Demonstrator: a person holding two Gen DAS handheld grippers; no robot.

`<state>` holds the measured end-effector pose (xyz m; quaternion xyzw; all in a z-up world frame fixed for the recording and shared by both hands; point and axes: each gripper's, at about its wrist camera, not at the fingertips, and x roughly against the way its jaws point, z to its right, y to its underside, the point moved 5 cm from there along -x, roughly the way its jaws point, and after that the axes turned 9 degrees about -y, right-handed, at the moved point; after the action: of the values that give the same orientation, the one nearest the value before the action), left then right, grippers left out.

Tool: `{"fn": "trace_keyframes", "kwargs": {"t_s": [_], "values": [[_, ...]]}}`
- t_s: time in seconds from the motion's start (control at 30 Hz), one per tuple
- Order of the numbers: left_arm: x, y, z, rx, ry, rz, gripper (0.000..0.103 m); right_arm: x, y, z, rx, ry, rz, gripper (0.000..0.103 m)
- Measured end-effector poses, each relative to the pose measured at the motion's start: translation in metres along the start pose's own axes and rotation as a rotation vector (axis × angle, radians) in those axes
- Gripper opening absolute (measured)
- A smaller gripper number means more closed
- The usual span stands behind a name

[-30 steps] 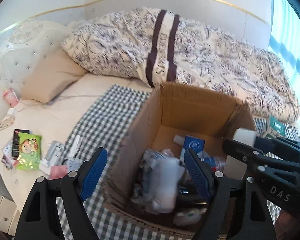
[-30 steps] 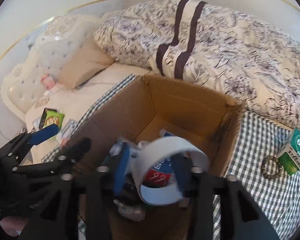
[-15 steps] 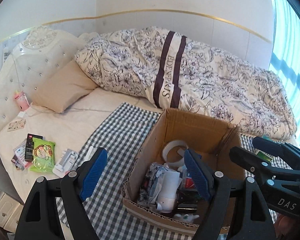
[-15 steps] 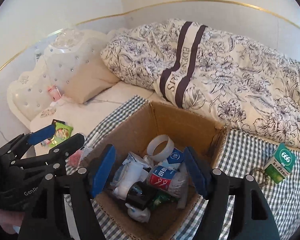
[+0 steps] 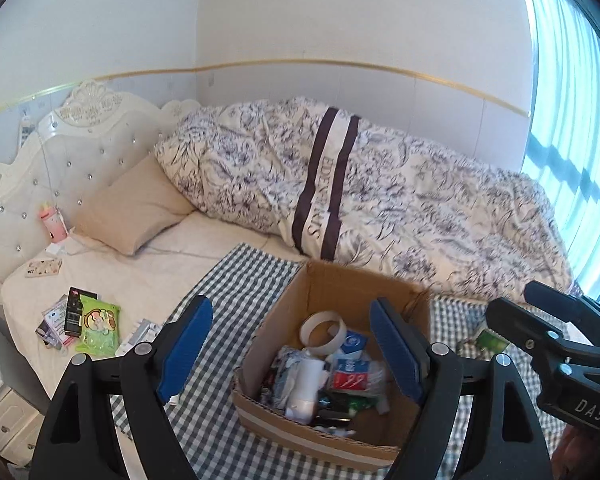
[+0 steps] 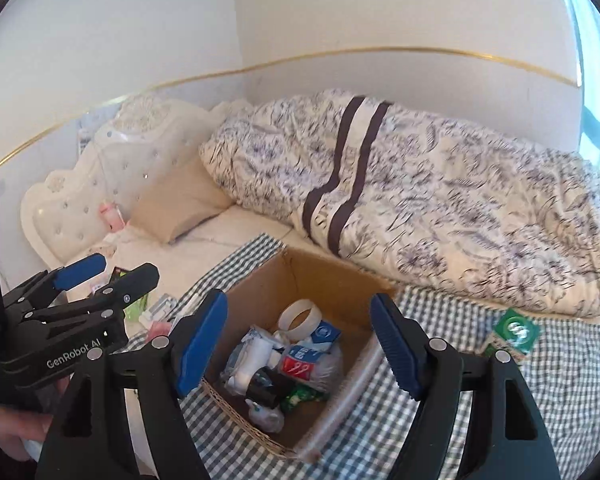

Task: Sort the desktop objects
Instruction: 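Move both grippers away from the box toward the green medicine box and bracelet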

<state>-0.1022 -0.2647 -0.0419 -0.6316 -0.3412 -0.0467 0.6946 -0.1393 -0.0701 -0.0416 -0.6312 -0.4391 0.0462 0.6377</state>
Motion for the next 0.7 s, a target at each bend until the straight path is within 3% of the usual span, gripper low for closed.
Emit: {"fn": "trace_keyframes", "kwargs": {"t_s": [0.27,0.7], "values": [[0.050,-0.020,0.016,0.094,0.048,0.079,0.084,0.082,-0.015,0.023,-0.002,0.063,0.107,0.074],[0.110,-0.035,0.085,0.061,0.144,0.162,0.084,0.188,-0.025,0.059,0.021,0.192,0.237,0.085]]}}
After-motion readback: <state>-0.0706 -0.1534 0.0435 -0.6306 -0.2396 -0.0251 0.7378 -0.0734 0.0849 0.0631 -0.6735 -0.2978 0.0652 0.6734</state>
